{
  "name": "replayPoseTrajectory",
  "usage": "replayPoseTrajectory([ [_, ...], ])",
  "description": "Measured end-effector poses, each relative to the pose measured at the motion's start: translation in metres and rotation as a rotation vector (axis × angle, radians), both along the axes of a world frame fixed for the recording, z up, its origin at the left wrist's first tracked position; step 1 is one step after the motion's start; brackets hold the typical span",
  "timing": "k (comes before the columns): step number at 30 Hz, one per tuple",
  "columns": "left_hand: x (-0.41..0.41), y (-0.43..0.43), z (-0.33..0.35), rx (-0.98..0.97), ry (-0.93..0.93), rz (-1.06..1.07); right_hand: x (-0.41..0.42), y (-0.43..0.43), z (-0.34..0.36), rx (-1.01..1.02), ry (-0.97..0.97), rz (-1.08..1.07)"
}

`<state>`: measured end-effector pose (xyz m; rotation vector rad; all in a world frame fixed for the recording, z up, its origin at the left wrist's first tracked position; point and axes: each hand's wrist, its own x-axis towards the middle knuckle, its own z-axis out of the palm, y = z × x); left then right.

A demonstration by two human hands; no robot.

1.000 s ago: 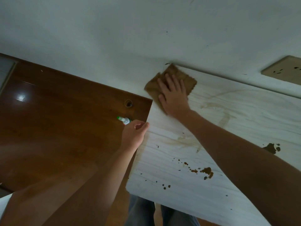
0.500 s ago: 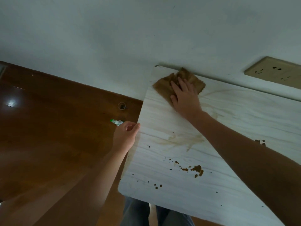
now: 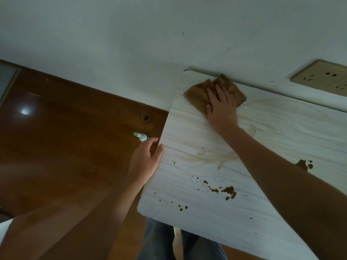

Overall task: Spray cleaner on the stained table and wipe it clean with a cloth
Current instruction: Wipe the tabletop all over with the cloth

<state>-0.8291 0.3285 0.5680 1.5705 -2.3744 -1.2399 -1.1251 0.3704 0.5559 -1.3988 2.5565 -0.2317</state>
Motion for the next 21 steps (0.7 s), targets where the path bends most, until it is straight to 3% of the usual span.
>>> replayPoseTrajectory([
  [3, 0.011, 0.013, 0.012, -0.107, -0.024, -0.093, 0.037, 0.005, 0.002, -0.006, -0.021, 0.024],
  [7, 0.039, 0.042, 0.019, -0.252, -0.091, -0.281, 0.076, 0.045, 0.002, 0.022, -0.023, 0.365],
  [11, 0.07, 0.079, 0.016, -0.363, -0.185, -0.36, 0.065, 0.068, 0.0, 0.031, -0.024, 0.596],
  [18, 0.085, 0.135, 0.015, -0.497, -0.147, -0.481, 0.106, 0.063, 0.006, -0.01, -0.068, 0.295],
  [21, 0.085, 0.156, 0.013, -0.507, -0.157, -0.521, 0.127, 0.071, 0.005, -0.004, -0.093, 0.434],
])
